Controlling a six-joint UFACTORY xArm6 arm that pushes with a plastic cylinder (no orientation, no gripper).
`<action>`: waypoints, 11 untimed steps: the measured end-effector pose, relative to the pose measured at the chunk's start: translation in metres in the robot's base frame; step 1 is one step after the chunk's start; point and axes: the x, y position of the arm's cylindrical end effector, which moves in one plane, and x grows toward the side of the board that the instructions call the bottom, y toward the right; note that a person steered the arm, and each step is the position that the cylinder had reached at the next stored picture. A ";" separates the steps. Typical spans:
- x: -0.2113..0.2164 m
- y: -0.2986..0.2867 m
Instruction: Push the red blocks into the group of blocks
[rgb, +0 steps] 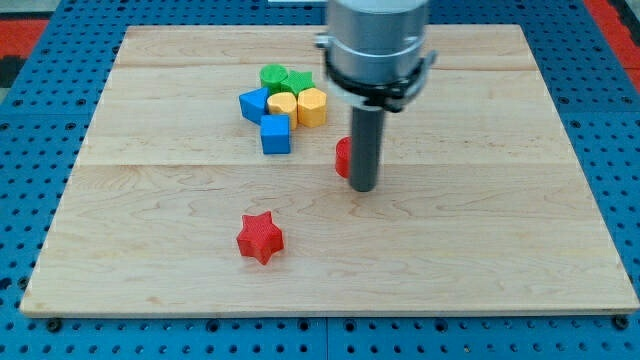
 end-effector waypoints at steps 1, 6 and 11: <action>-0.007 0.028; 0.131 -0.099; -0.007 -0.140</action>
